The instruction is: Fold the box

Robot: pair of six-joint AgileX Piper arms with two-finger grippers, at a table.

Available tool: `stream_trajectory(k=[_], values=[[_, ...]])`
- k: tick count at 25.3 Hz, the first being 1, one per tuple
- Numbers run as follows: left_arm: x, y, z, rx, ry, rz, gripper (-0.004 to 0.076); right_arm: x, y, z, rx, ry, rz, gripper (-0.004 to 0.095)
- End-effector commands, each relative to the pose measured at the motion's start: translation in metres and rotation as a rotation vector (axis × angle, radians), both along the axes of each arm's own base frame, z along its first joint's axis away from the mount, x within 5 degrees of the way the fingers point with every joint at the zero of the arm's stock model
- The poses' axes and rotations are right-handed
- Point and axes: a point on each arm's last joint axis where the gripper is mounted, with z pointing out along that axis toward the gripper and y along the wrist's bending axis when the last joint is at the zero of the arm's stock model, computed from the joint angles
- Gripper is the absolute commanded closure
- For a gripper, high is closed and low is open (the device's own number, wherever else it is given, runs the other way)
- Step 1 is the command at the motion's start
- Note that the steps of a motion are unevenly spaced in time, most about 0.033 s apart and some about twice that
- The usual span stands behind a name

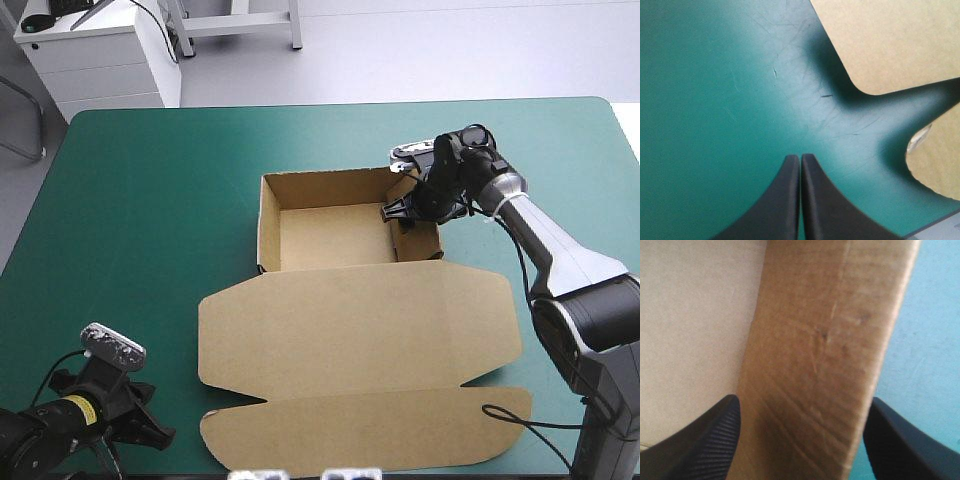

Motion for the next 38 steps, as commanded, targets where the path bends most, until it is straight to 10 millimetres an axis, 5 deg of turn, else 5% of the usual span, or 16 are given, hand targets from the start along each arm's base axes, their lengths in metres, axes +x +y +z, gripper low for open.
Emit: stream_trajectory(k=[1, 12, 17, 26, 33, 38], values=[[0.002, -0.003, 0.008, -0.046, -0.039, 0.007, 0.0731, -0.002, -0.003, 0.027, 0.027, -0.088, -0.005, 0.0339], [0.002, -0.002, 0.008, -0.043, -0.027, 0.011, 0.0731, 0.000, -0.006, 0.026, -0.016, -0.109, 0.001, 0.0921], [0.001, -0.002, 0.007, -0.037, -0.023, 0.011, 0.0731, 0.015, -0.043, 0.031, -0.192, -0.207, -0.050, 0.0927], [0.001, -0.002, 0.007, -0.040, -0.021, 0.017, 0.0731, 0.037, -0.171, 0.040, -0.220, -0.312, -0.338, 0.0927], [0.001, -0.002, 0.007, -0.033, -0.013, 0.011, 0.0731, 0.017, -0.282, 0.042, -0.264, -0.321, -0.592, 0.0927], [0.001, -0.002, 0.007, -0.033, -0.013, 0.011, 0.0731, -0.001, -0.327, 0.042, -0.256, -0.308, -0.716, 0.0927]])
